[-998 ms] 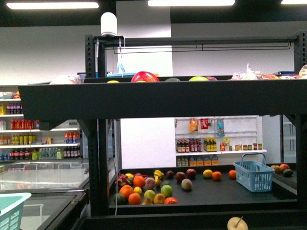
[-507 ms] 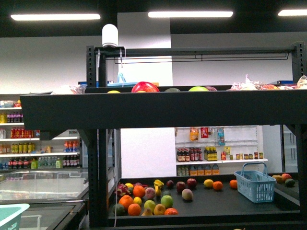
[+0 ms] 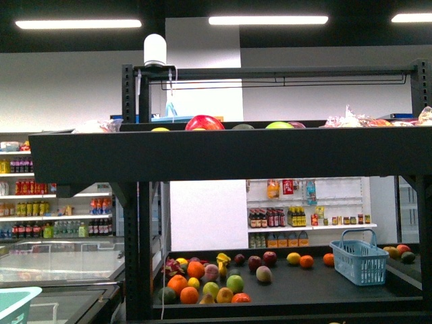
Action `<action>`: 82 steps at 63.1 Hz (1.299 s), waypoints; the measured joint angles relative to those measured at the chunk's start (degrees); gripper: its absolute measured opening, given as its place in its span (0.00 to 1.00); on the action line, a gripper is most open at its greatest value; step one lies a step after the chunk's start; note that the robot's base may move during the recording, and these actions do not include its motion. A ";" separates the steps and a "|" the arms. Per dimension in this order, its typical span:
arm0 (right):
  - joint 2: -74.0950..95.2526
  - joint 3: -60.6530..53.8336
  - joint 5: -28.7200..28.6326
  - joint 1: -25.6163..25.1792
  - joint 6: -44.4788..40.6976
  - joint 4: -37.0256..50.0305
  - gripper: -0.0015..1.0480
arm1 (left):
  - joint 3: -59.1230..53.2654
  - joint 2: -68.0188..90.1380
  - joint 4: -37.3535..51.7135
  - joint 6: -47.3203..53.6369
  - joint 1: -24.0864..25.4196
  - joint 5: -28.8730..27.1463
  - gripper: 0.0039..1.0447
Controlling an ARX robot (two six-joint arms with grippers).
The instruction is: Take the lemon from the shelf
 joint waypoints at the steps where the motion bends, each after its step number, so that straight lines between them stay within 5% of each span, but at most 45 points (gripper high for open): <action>1: 0.00 0.00 0.00 0.00 0.00 0.00 0.93 | 0.00 0.00 0.00 0.00 0.00 0.00 0.40; 19: 0.00 0.00 0.00 0.00 0.00 0.00 0.93 | 0.00 0.00 0.00 0.09 0.00 0.00 0.94; 82: 0.00 0.00 0.00 0.00 0.00 0.00 0.93 | 0.00 0.00 0.00 0.09 0.00 0.00 0.92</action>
